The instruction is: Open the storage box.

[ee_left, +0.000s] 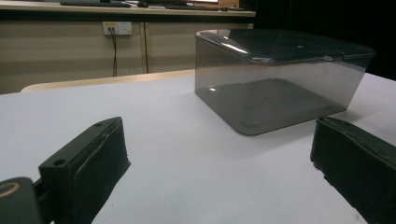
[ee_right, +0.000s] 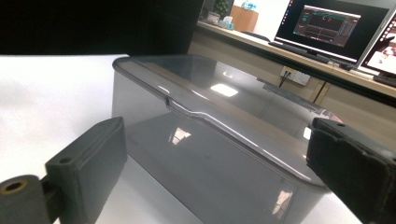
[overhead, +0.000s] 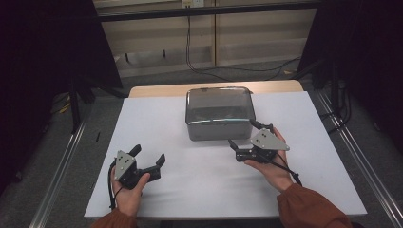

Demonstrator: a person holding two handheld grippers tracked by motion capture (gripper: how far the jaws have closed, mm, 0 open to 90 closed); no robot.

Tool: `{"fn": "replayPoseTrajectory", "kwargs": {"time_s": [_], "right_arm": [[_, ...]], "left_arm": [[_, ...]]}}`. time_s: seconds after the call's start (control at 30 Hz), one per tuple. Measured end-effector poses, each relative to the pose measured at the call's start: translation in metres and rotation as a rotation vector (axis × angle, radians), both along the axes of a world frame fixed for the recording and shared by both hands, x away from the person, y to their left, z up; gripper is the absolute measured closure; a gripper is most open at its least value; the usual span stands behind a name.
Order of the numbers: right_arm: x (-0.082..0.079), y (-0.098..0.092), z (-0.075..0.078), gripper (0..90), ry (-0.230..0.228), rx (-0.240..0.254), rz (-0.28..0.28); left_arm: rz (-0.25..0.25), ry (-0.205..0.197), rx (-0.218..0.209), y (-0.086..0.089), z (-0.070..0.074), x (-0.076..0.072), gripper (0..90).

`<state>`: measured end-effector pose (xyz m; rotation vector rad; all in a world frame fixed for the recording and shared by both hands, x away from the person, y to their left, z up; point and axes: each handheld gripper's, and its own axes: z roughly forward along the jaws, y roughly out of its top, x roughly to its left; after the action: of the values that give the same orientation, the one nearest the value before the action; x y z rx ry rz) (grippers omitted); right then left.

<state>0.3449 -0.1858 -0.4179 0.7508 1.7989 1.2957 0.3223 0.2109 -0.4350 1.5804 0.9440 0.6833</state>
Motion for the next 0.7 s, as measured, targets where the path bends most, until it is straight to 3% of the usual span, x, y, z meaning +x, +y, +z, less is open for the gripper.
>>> {"fn": "replayPoseTrajectory", "kwargs": {"time_s": [0.1,0.23,0.3,0.33,0.63,0.67,0.7], "right_arm": [[0.003,0.003,0.001,6.0,-0.007,-0.03,-0.002],[0.007,0.009,0.003,9.0,-0.07,-0.109,-0.019],[0.008,0.01,0.003,9.3,-0.075,-0.122,-0.022],[0.009,0.014,0.003,10.9,-0.101,-0.179,-0.021],[0.016,0.025,0.003,14.9,-0.149,-0.311,-0.009],[0.017,0.027,0.003,16.8,-0.171,-0.363,-0.012],[0.017,0.027,0.003,16.8,-0.171,-0.363,-0.012]], "left_arm": [[0.002,-0.002,-0.003,0.0,0.0,0.0,3.5],[0.004,-0.003,0.006,0.0,0.001,0.001,3.5],[0.004,-0.008,-0.001,0.0,0.001,0.001,3.5],[0.008,-0.005,-0.016,0.001,0.002,0.001,3.5],[0.014,-0.005,-0.012,0.002,0.001,0.002,3.5],[0.011,-0.003,-0.015,0.002,0.001,0.002,3.5],[0.008,0.0,-0.009,0.002,0.001,0.002,3.5]]}}
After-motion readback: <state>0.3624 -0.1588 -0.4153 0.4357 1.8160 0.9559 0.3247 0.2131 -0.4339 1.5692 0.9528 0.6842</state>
